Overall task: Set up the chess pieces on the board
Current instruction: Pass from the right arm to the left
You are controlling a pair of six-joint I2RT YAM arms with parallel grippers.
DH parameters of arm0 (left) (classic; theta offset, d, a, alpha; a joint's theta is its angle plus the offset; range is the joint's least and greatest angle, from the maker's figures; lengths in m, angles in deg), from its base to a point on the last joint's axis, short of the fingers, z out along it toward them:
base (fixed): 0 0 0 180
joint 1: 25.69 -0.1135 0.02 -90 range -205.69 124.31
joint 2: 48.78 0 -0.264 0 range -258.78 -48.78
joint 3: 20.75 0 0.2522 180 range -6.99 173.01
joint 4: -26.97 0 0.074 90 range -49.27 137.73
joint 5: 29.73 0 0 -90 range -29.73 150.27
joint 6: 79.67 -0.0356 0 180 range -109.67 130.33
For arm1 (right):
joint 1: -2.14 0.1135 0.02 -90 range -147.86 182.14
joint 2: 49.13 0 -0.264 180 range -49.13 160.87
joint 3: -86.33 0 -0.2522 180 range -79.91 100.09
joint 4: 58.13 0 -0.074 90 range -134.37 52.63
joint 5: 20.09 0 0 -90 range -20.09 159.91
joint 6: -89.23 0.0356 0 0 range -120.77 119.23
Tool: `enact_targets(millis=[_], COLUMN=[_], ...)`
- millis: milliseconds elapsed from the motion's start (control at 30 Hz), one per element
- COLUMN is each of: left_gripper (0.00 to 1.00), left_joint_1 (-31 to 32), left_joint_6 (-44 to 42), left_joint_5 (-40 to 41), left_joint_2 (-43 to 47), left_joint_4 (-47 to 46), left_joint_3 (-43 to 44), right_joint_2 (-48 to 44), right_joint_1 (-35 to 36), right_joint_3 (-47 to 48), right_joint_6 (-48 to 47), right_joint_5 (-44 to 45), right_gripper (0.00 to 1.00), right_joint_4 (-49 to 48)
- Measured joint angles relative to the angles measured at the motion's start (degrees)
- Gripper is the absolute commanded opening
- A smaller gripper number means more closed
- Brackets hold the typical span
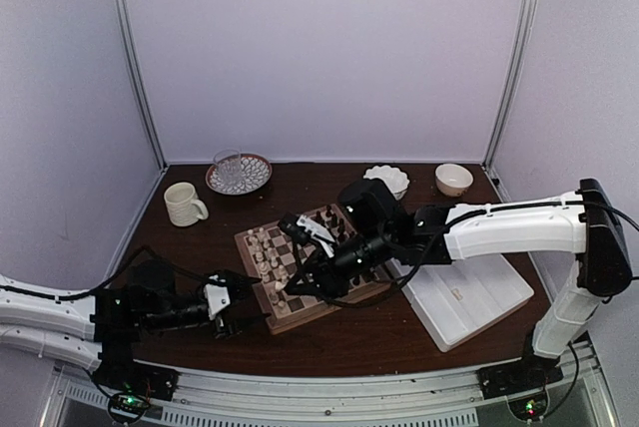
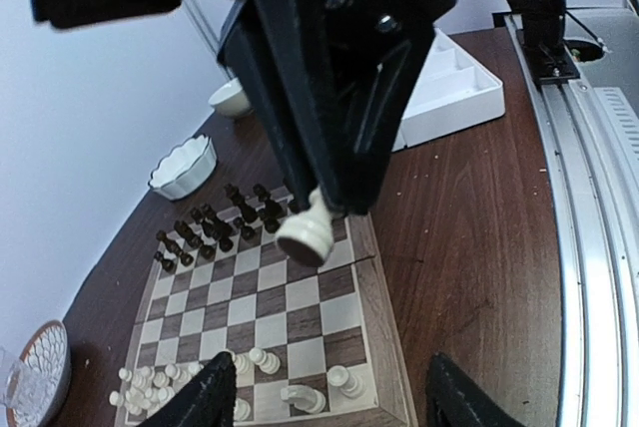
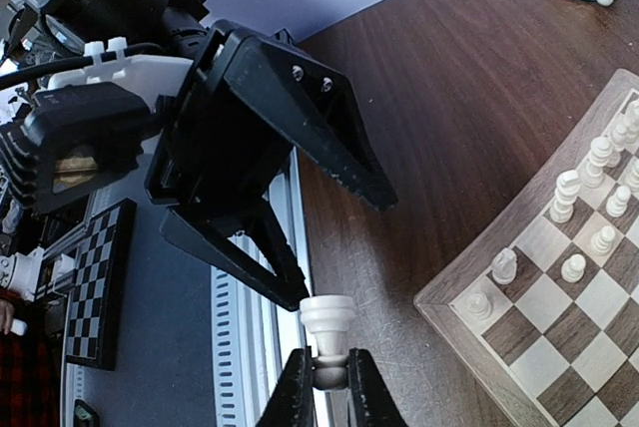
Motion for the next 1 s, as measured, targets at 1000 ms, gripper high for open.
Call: enact_targets(millis=[1000], left_gripper=[0.31], left_joint_1=[0.07], left_joint_6=[-6.01], left_joint_5=[-9.86], left_joint_2=[-3.04], left_joint_4=[-5.55], left_joint_3=[-1.55], right_joint_2=[6.91], right_joint_1=[2.95], right_joint_3=[3.82], right_joint_6=[-1.2], right_joint_5=[-2.75], right_gripper=[0.01], right_joint_4=[2.69])
